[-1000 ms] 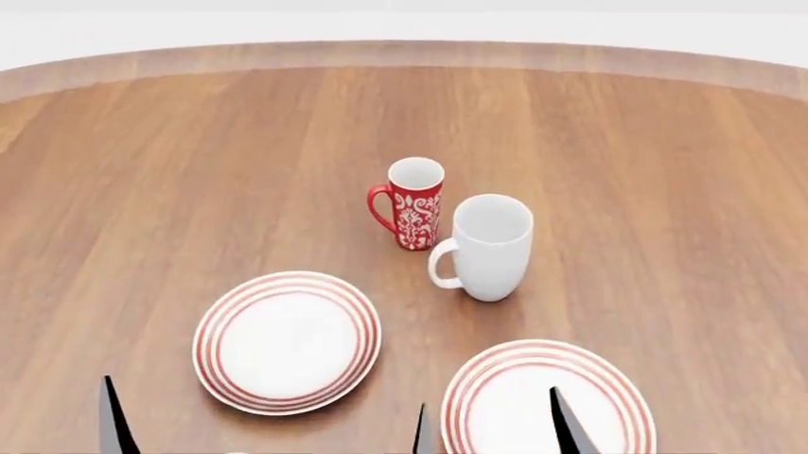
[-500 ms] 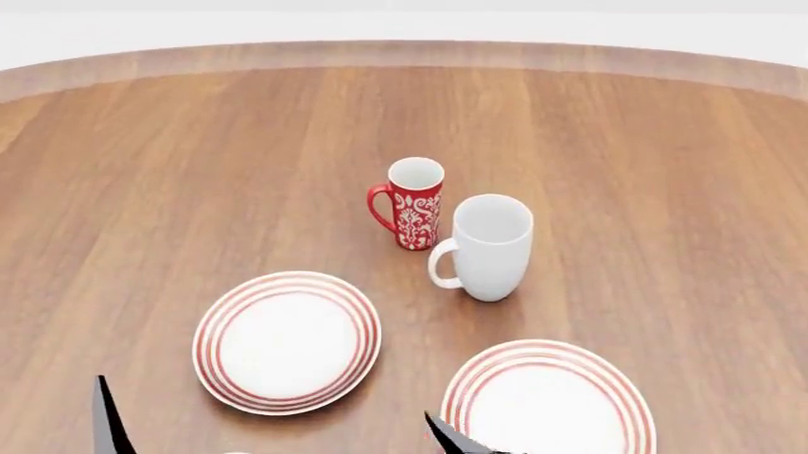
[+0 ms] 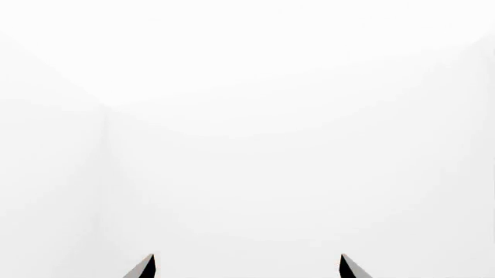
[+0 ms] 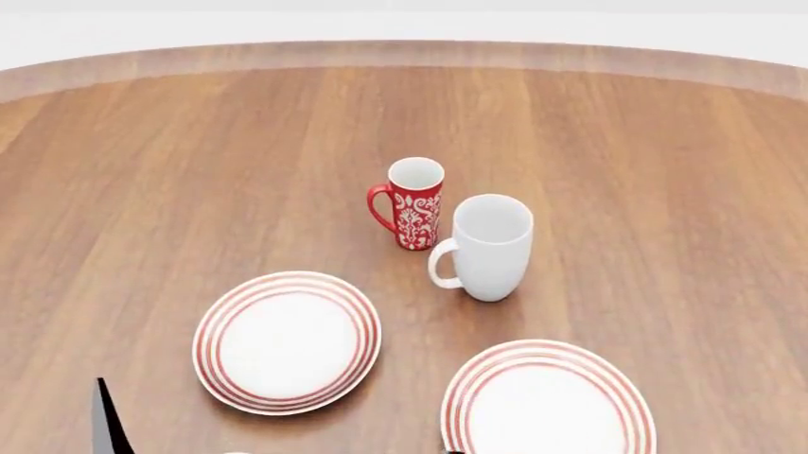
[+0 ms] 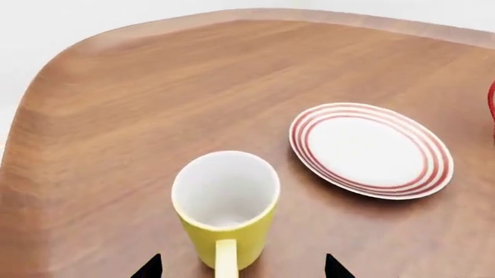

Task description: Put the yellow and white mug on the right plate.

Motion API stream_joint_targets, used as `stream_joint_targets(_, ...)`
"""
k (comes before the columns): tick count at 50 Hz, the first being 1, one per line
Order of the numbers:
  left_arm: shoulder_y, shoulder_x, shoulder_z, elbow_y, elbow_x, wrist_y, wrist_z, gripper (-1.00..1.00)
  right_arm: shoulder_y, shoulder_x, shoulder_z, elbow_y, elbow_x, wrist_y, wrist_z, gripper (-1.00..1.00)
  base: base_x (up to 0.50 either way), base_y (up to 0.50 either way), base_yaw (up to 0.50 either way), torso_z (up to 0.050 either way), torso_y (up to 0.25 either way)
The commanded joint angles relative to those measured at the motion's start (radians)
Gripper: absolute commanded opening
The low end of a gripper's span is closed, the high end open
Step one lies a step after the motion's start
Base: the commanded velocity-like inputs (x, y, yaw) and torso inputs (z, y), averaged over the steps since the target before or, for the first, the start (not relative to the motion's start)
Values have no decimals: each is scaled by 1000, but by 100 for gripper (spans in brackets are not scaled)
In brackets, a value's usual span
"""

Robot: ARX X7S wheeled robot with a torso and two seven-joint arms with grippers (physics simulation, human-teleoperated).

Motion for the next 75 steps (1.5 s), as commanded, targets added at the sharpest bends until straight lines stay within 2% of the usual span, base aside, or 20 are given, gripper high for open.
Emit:
stream_joint_targets(1, 2, 13, -16, -1, 8, -4, 21, 100, 33, -21, -30, 19, -24, 56, -61, 100, 0, 0, 0, 0, 0)
stream_joint_targets(7, 1, 10, -11, 0, 4, -10, 19, 100, 64, -40, -28, 57, -17, 80, -59, 100, 0, 0, 0, 0, 0)
stream_joint_targets(11, 1, 8, -8, -2, 1, -11, 18, 100, 77, -60, -6, 58, 24, 173, -32, 100, 0, 0, 0, 0, 0)
stream_joint_targets(24, 1, 2, 1, 3, -5, -21, 13, 100, 106, -58, -21, 64, 31, 257, -21, 100, 0, 0, 0, 0, 0)
stream_joint_targets(44, -2, -9, 12, -8, -12, -13, -1, 100, 189, -113, -82, 193, -29, 214, -23, 100, 0, 0, 0, 0, 0)
stream_joint_targets(75, -5, -23, 23, -1, -25, -28, -18, 100, 167, -142, -127, 250, -43, 171, -16, 100, 0, 0, 0, 0, 0)
